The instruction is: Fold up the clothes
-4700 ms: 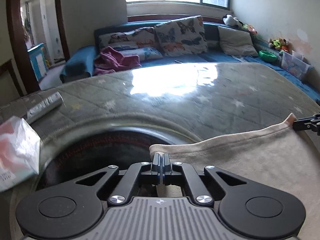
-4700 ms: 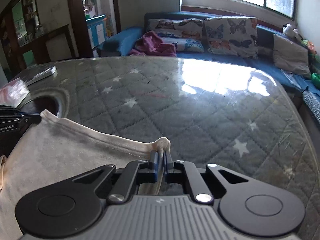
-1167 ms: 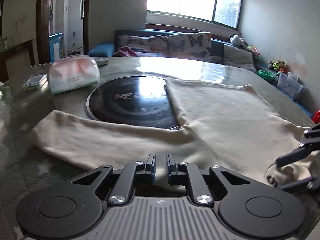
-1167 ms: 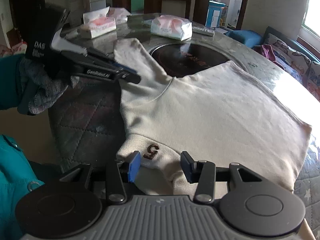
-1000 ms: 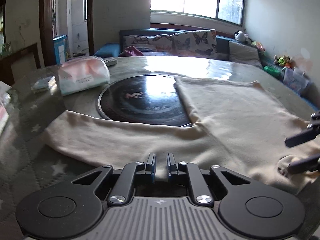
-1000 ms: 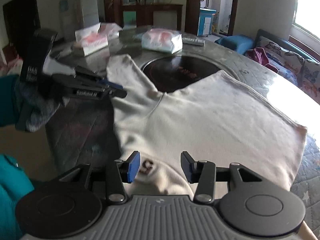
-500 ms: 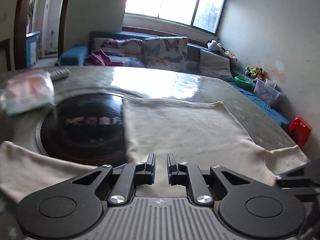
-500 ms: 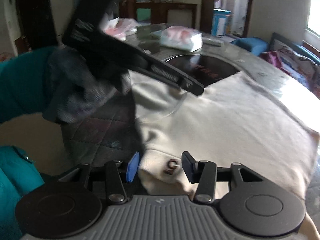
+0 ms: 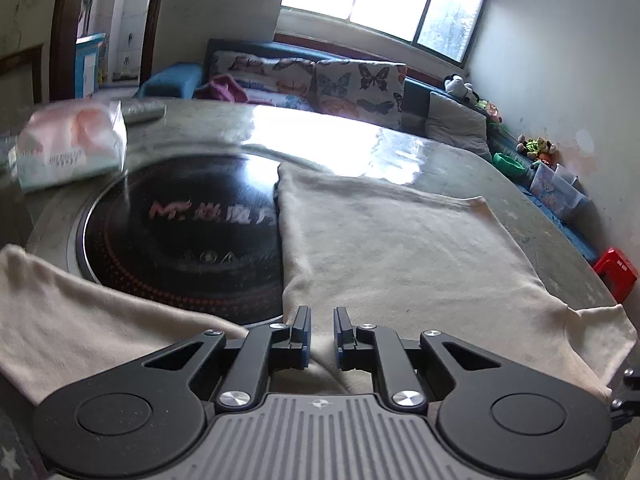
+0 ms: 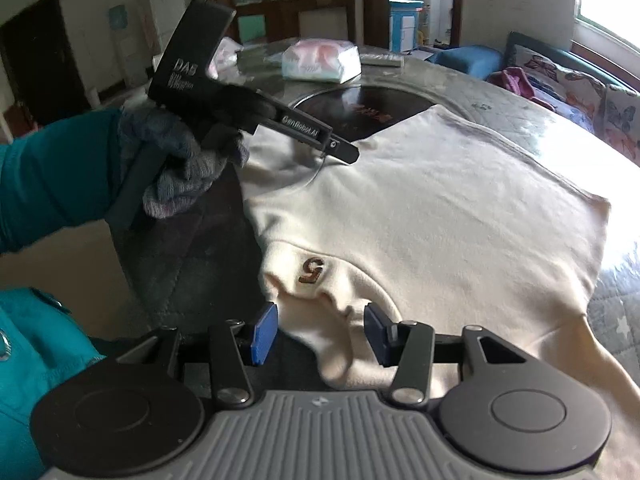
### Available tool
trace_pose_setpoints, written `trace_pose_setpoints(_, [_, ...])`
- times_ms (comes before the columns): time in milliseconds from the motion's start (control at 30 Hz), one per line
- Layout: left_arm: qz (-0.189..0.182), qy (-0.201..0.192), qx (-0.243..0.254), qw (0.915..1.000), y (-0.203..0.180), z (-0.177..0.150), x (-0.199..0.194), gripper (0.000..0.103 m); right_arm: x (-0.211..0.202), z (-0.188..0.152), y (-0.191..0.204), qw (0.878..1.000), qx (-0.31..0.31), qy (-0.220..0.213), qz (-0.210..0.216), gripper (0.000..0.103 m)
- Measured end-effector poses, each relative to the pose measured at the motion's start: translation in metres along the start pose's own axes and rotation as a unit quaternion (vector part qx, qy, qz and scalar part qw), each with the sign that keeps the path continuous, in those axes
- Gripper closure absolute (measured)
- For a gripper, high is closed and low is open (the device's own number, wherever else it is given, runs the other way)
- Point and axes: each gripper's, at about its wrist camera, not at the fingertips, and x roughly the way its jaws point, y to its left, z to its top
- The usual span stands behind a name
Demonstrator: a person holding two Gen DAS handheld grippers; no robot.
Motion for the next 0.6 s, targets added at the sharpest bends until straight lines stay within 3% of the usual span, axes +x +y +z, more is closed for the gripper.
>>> trace_pose_setpoints(200, [-0.018, -0.002, 0.054, 0.9984, -0.026, -0.010, -0.014, 0.089, 0.005, -0.009, 0.001, 1.000, 0.002, 0.012, -0.005, 0.053])
trace_pose_setpoints(400, [-0.071, 0.001, 0.098, 0.9927, -0.059, -0.025, -0.028, 0.089, -0.007, -0.006, -0.002, 1.000, 0.021, -0.008, 0.004, 0.054])
trace_pose_setpoints(600, [-0.097, 0.004, 0.124, 0.9875, -0.066, -0.038, -0.035, 0.089, -0.007, -0.013, 0.001, 1.000, 0.019, -0.004, 0.002, 0.054])
